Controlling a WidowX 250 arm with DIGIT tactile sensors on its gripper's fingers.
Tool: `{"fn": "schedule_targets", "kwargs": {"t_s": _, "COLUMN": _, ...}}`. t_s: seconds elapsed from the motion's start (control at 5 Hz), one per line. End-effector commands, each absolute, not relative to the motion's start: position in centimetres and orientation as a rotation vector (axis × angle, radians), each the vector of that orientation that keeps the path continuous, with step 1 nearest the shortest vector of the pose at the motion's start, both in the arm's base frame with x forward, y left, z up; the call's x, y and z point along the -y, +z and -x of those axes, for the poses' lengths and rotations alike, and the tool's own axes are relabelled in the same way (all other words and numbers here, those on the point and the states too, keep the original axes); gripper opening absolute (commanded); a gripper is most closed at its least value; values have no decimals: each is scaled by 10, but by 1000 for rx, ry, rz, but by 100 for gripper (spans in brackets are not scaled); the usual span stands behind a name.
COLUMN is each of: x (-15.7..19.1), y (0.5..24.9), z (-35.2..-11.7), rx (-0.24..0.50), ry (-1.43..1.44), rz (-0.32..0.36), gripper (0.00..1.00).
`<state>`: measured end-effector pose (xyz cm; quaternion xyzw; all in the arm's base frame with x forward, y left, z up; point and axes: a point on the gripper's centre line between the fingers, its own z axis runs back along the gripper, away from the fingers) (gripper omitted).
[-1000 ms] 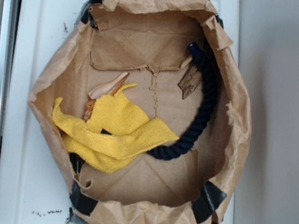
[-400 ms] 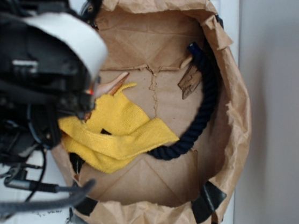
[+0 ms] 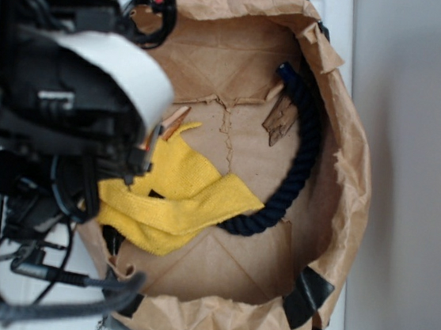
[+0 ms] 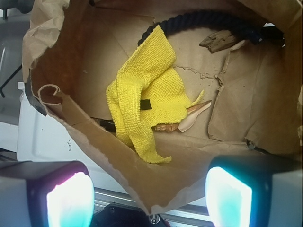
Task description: Grab the yellow cloth.
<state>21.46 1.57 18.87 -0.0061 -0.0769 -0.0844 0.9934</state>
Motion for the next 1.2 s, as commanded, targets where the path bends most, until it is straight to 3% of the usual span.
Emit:
{"fn": "schedule_targets", "kwargs": {"t_s": 0.0, "x": -30, "y": 179, "z": -245, "rx": 102, "ry": -39, "rz": -8, "gripper": 100}}
{"fn": "schedule_targets", "kwargs": {"t_s": 0.2, "x": -39, "y": 161, "z": -273, "rx": 63, "ry": 95, "rz": -3, "gripper": 100}}
{"fn": "schedule_targets", "kwargs": {"t_s": 0.4, "x": -34, "y": 145, "z": -283, "rx": 89, "ry": 195, "rz": 7, "gripper": 100}}
{"fn": "schedule_targets", "kwargs": {"t_s": 0.6, "x": -16, "y": 129, "z": -279, "rx": 137, "ry": 142, "rz": 47, "gripper": 100}}
{"fn": "schedule_targets", "kwargs": {"t_s": 0.8, "x": 1, "y": 113, "z": -275, "rx": 197, "ry": 29, "rz": 188, "gripper": 100}}
{"fn": "schedule_targets", "kwargs": {"t_s": 1.0, "x": 23, "y": 92, "z": -276, "rx": 190, "ry": -64, "rz": 252, "gripper": 100}}
